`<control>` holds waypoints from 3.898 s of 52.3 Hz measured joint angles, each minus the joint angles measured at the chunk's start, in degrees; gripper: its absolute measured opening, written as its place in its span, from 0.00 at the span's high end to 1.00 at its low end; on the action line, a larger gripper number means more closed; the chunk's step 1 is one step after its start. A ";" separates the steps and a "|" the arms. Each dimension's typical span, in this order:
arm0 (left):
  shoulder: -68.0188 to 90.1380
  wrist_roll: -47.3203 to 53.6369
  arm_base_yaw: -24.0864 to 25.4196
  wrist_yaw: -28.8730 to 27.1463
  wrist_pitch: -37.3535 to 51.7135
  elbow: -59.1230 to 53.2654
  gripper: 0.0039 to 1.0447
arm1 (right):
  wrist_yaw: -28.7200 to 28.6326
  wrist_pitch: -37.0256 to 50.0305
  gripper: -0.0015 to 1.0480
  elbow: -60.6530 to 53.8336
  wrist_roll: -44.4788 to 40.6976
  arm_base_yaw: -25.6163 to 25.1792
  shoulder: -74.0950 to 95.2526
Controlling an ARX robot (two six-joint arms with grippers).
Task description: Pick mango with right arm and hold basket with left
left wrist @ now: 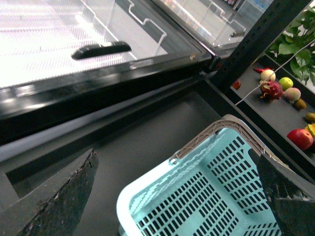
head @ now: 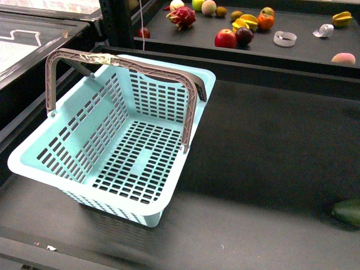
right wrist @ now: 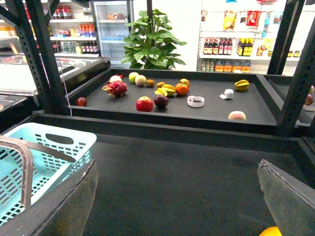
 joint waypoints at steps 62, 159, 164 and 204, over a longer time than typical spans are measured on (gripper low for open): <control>45.11 -35.08 -8.74 15.76 -12.35 45.68 0.08 | 0.00 0.00 0.08 0.00 0.00 0.00 0.00; 17.14 12.33 -16.52 25.00 7.78 16.31 0.95 | 0.00 0.00 0.08 0.00 0.00 0.00 0.00; 15.69 16.52 -18.84 25.86 7.78 14.78 0.95 | 0.00 0.00 0.08 0.00 0.00 0.00 0.00; 20.90 23.56 -28.44 23.23 13.92 16.66 0.95 | 0.00 0.00 0.08 0.00 0.00 0.00 0.00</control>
